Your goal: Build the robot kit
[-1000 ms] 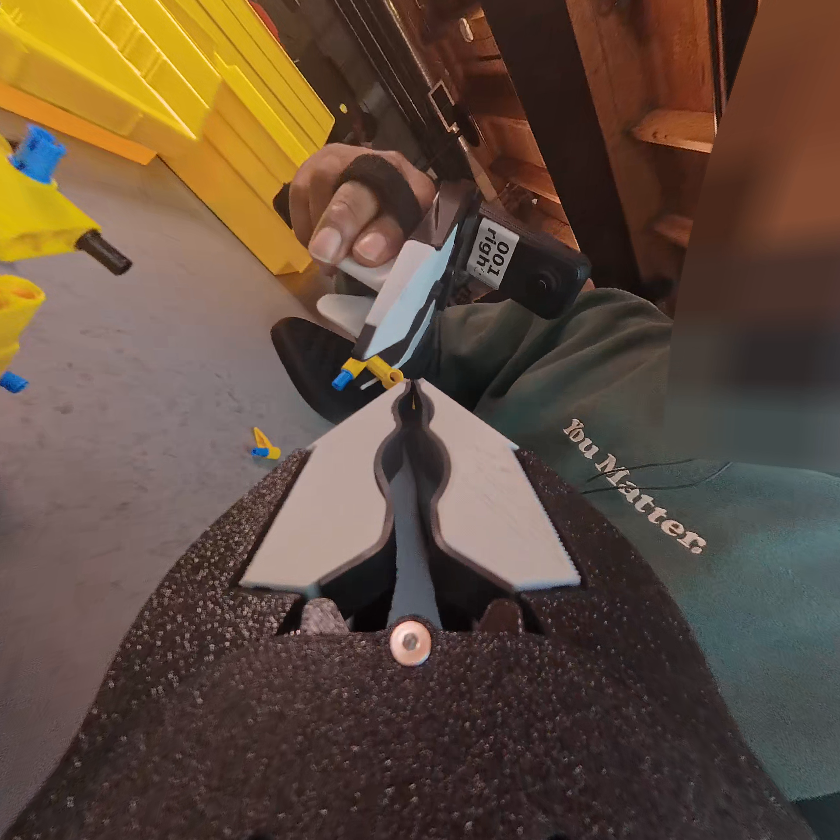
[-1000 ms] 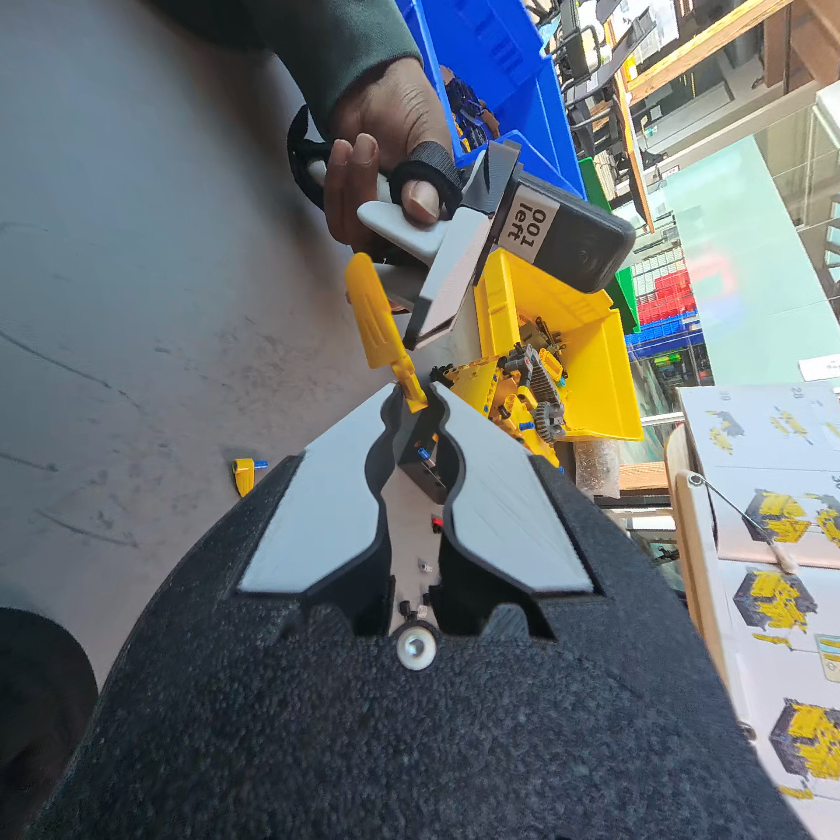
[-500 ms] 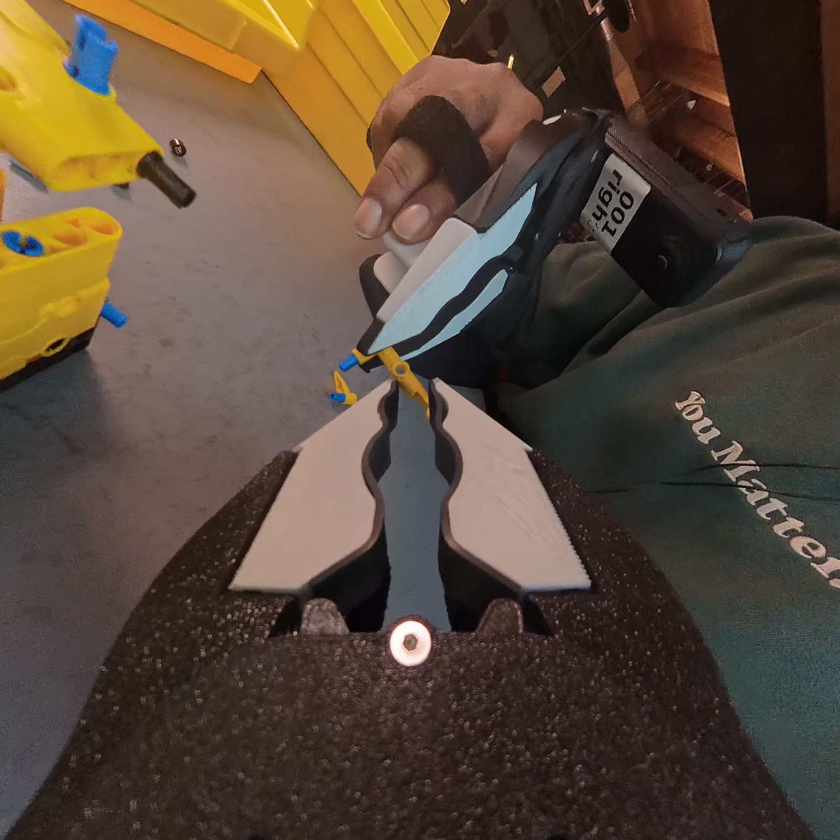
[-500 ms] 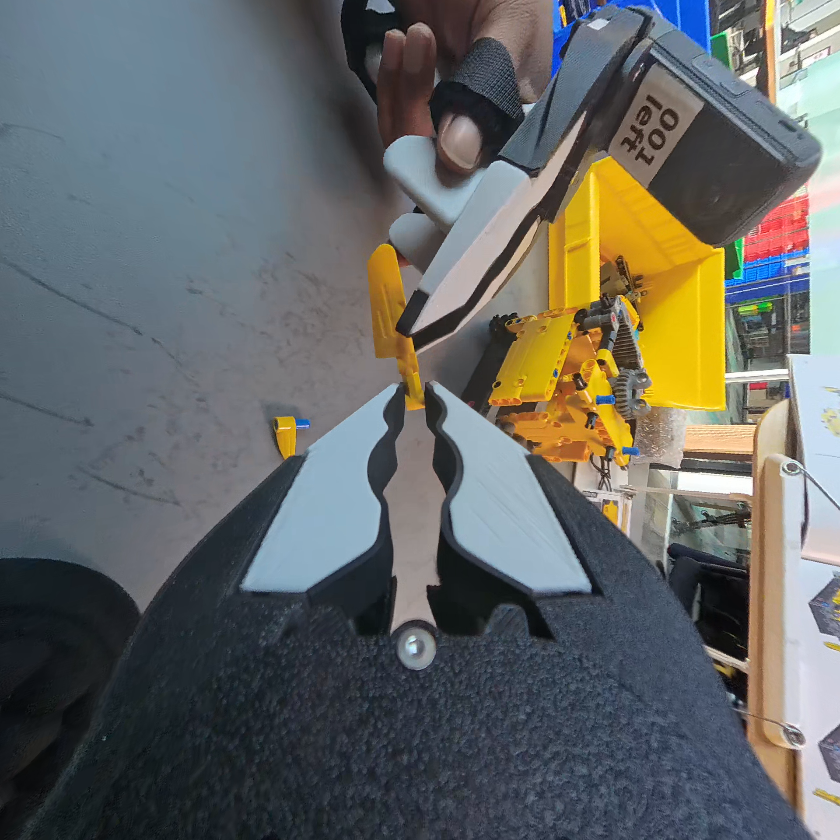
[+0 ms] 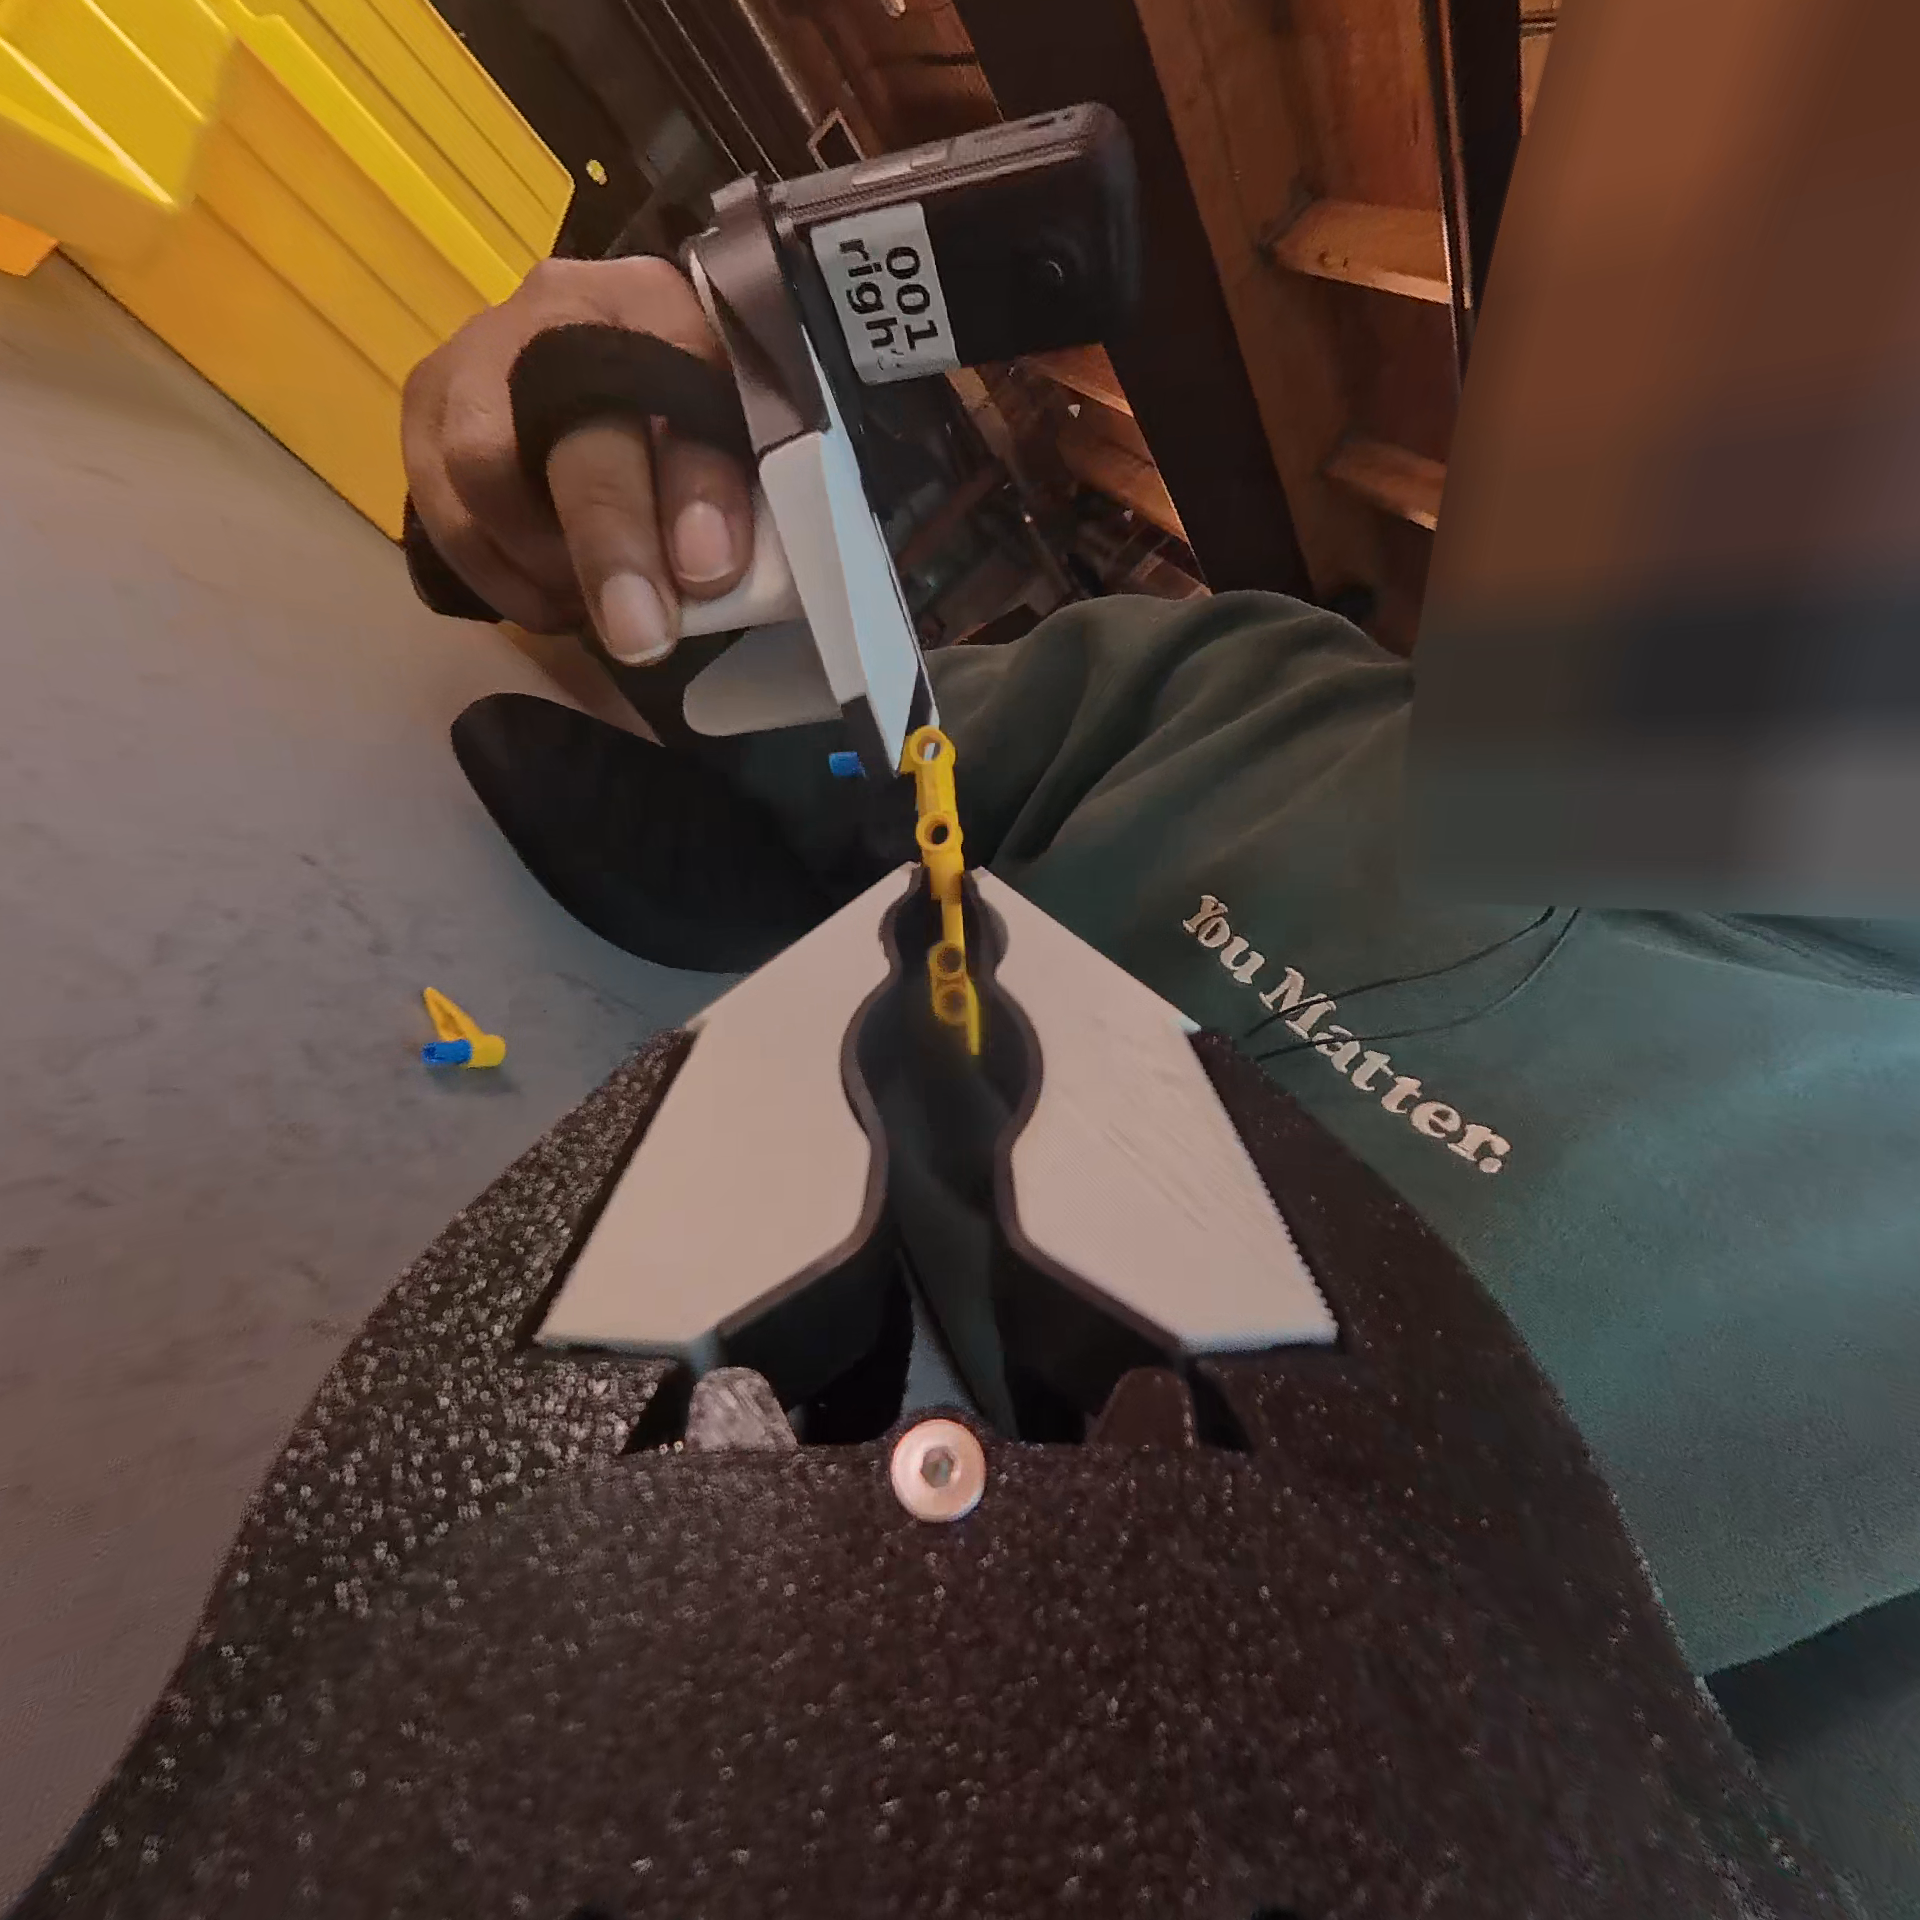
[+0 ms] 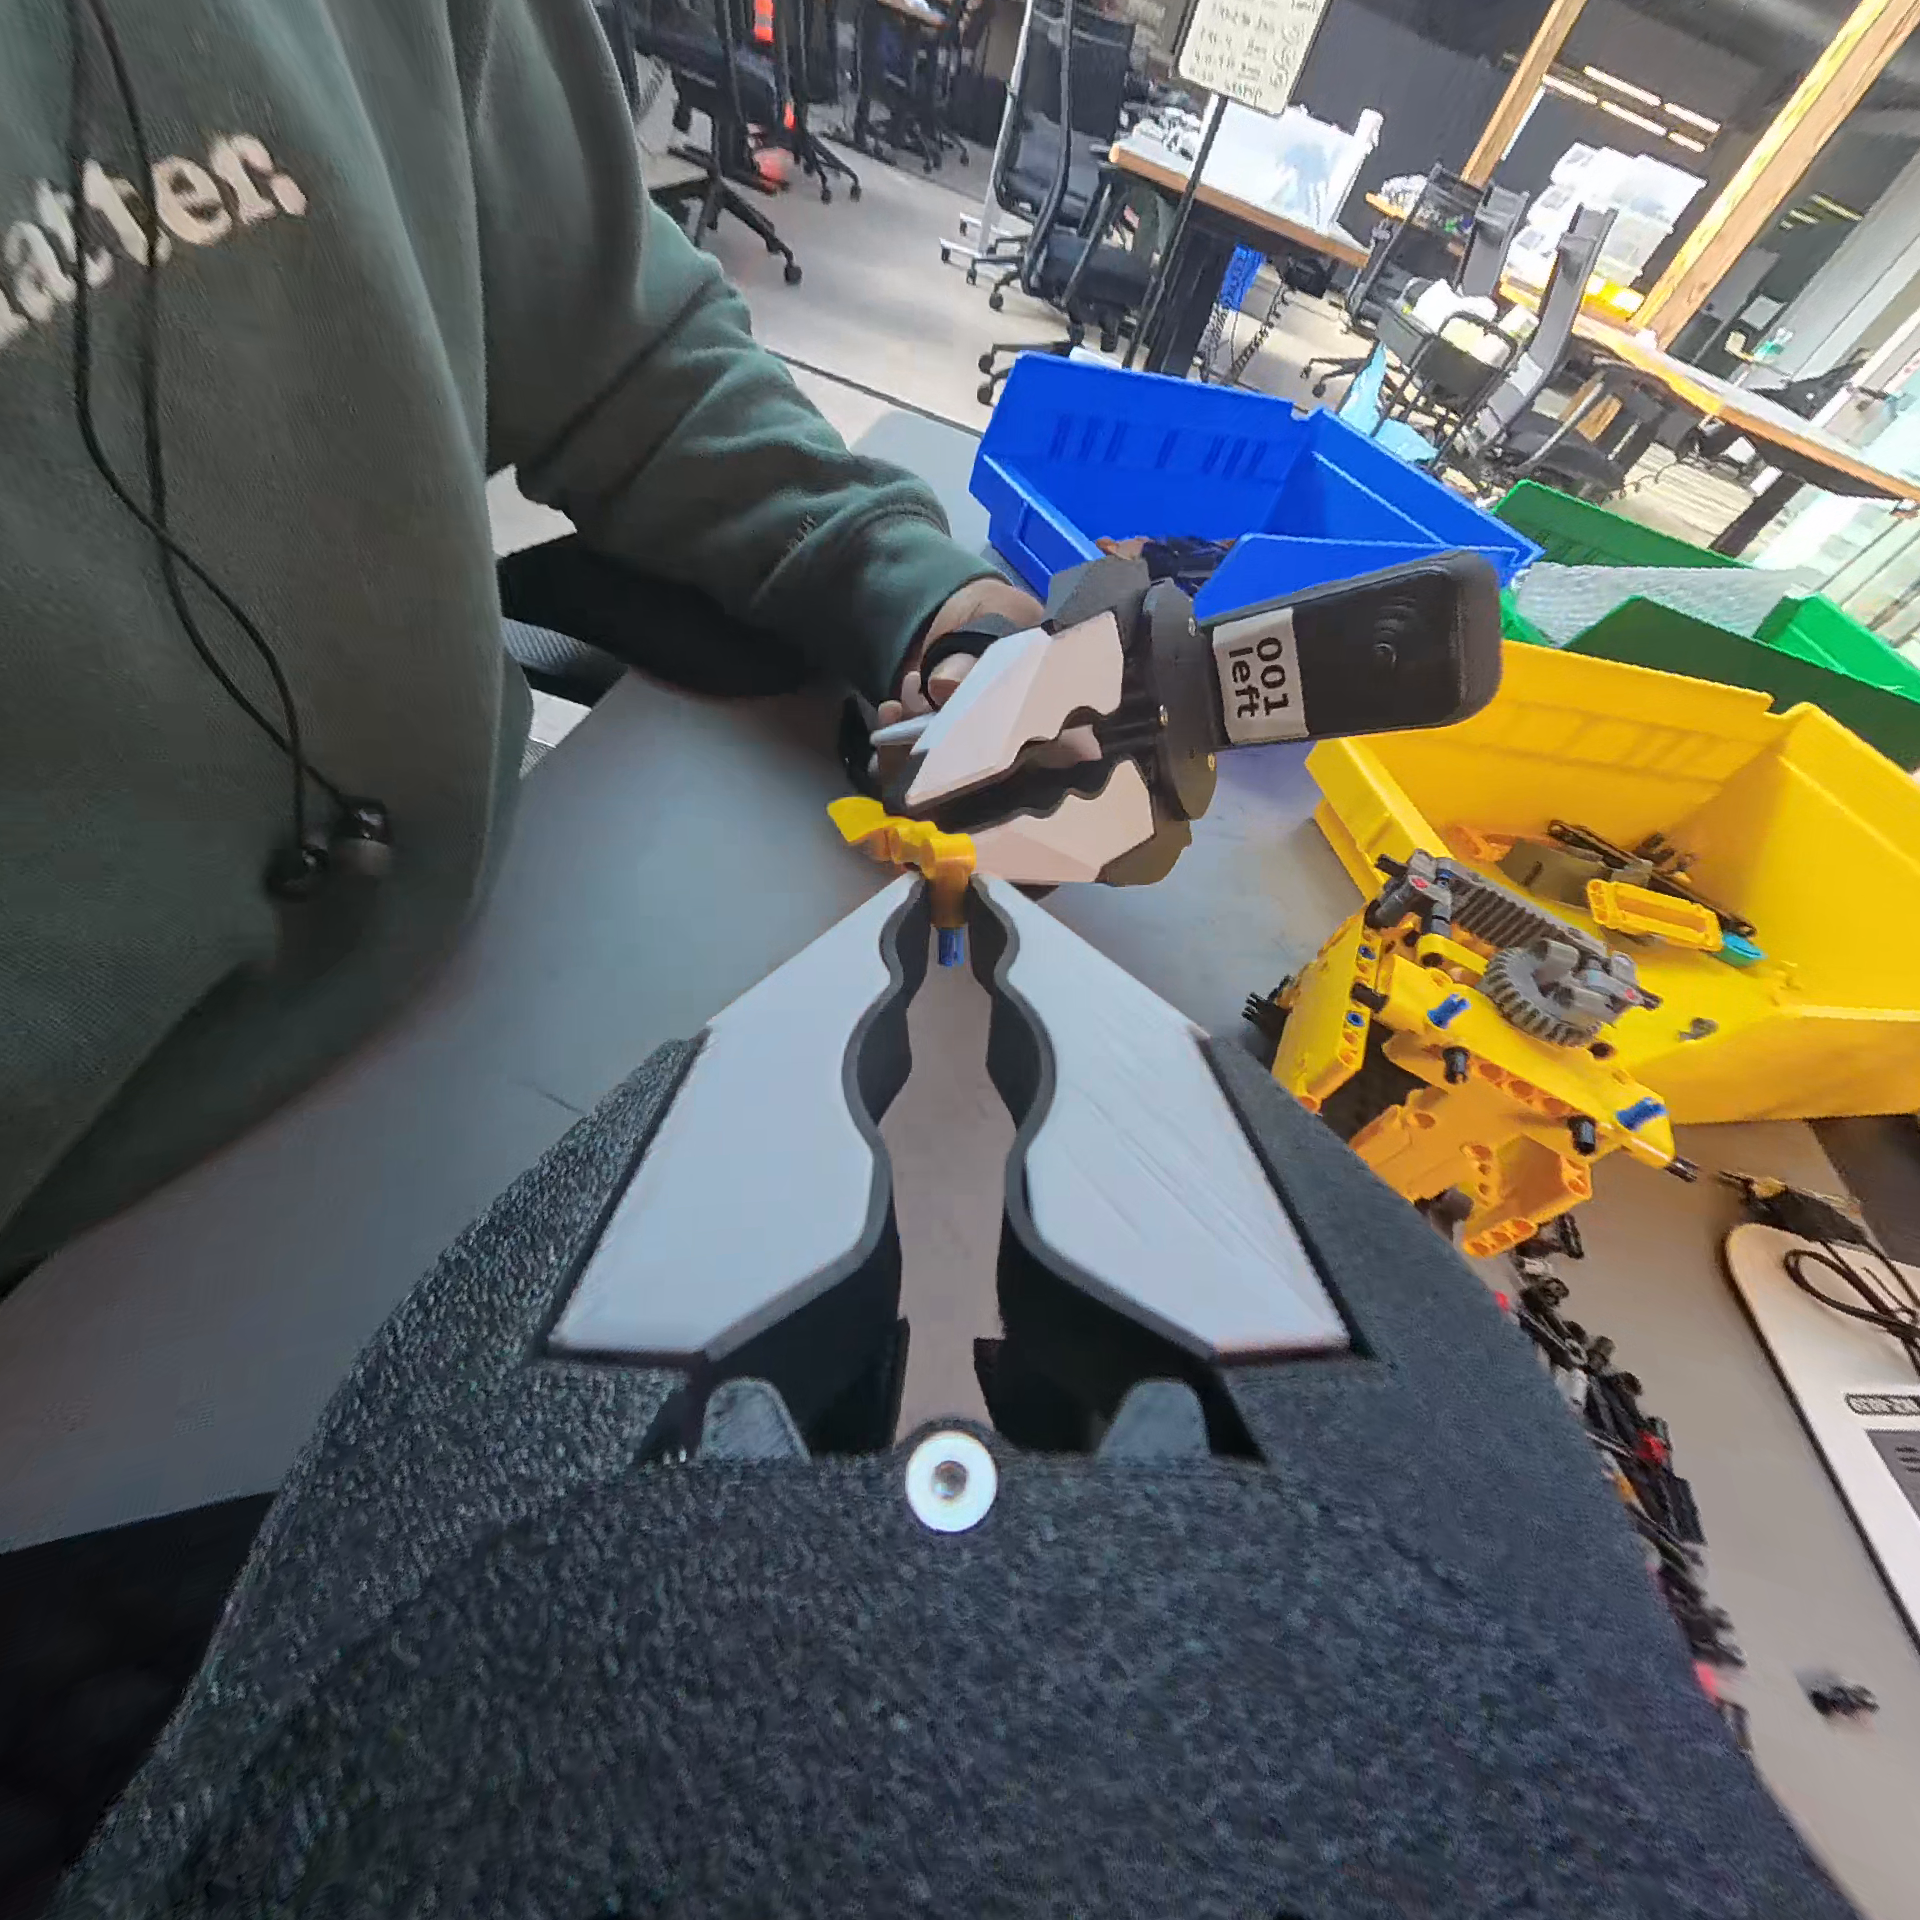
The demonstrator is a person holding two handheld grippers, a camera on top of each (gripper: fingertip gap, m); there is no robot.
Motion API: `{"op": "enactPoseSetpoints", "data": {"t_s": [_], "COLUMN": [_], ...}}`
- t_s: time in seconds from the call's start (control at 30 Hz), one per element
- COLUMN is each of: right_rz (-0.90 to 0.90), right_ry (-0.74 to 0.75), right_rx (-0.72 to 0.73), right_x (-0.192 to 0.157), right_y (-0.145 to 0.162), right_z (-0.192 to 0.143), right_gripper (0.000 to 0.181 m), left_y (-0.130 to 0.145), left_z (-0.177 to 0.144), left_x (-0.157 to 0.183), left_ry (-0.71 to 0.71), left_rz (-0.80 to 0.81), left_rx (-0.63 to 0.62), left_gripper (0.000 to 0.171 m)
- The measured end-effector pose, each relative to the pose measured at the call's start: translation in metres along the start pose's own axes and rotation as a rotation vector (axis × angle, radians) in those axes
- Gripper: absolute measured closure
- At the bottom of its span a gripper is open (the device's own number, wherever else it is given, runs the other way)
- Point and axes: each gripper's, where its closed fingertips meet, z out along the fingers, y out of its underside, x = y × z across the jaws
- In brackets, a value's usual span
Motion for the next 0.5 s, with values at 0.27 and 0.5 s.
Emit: {"op": "enactPoseSetpoints", "data": {"t_s": [0.27, 0.5], "right_rz": [0.063, 0.049], "right_ry": [-0.058, -0.02], "right_rx": [-0.097, -0.151], "right_x": [-0.006, 0.0], "right_y": [0.01, 0.018], "right_z": [-0.002, 0.0], "right_gripper": [0.175, 0.175], "left_y": [0.013, 0.018], "left_z": [0.002, 0.005], "left_x": [-0.016, -0.023], "left_ry": [-0.12, -0.175], "left_rz": [0.066, 0.093], "left_rx": [-0.09, -0.118], "left_gripper": [0.164, 0.163]}}
